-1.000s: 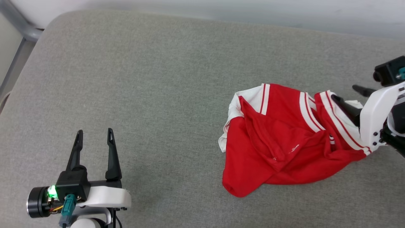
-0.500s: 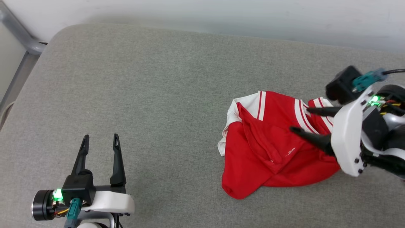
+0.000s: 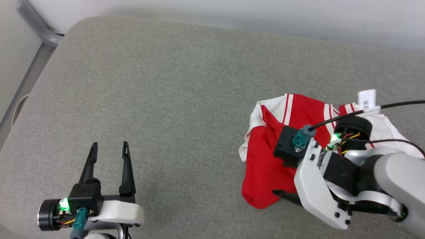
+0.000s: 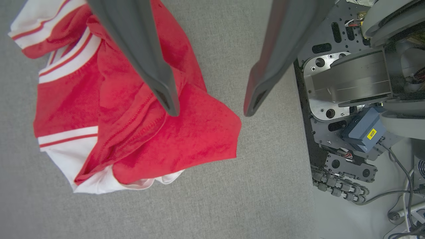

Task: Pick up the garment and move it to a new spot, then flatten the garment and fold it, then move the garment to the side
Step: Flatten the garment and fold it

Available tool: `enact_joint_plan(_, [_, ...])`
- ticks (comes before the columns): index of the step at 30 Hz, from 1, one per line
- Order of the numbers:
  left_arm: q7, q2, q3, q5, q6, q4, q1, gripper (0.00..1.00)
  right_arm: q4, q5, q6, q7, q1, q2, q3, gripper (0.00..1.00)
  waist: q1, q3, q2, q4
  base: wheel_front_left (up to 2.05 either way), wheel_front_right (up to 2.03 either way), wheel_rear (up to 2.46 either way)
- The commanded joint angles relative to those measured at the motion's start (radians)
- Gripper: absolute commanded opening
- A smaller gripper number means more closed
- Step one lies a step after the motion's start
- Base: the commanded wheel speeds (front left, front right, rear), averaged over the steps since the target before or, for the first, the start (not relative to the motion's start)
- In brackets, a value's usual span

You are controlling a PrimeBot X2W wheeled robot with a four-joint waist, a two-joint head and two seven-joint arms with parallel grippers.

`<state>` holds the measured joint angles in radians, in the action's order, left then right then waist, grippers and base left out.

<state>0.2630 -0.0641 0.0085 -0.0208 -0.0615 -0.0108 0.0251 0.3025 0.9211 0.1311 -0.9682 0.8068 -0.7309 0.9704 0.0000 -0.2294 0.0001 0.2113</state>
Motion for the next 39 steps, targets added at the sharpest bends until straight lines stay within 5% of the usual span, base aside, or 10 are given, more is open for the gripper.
enact_joint_plan(1, [0.002,0.002,-0.002,-0.003,-0.001,-0.002,0.012,1.00,-0.022,-0.015,-0.001,0.011,0.021,0.006,0.026,1.00,0.0000,-0.010,-0.0001,0.005,0.00,0.00,0.00])
enact_joint_plan(17, [0.002,0.011,-0.019,-0.019,-0.010,-0.011,0.069,1.00,-0.449,-0.100,-0.001,0.173,0.071,0.050,0.313,1.00,0.0000,-0.115,-0.0001,0.032,0.00,0.00,0.00])
enact_joint_plan(18, [0.002,0.011,-0.018,-0.020,-0.009,-0.012,0.068,1.00,-0.455,-0.103,-0.001,0.186,0.071,0.057,0.317,0.89,0.0000,-0.116,-0.0001,0.030,0.00,0.00,0.00])
enact_joint_plan(19, [0.002,0.011,-0.016,-0.021,-0.009,-0.014,0.067,1.00,-0.458,-0.105,-0.001,0.206,0.074,0.063,0.319,0.20,0.0000,-0.116,-0.0001,0.028,0.00,0.00,0.00])
enact_joint_plan(20, [0.002,0.011,-0.014,-0.021,-0.009,-0.016,0.069,1.00,-0.458,-0.103,-0.001,0.228,0.080,0.071,0.319,0.00,0.0000,-0.114,-0.0001,0.025,0.00,0.00,0.00])
enact_joint_plan(31, [0.002,0.007,0.010,-0.001,-0.002,-0.016,0.040,1.00,-0.468,-0.121,-0.001,0.555,0.214,0.130,0.234,0.00,0.0000,-0.037,-0.0001,-0.033,0.00,0.00,0.00])
enact_joint_plan(39, [0.002,0.005,0.019,0.006,-0.003,-0.017,-0.009,1.00,-0.431,-0.229,-0.001,0.728,0.089,0.093,0.166,0.00,0.0000,0.027,-0.0001,-0.065,0.00,0.00,0.00])
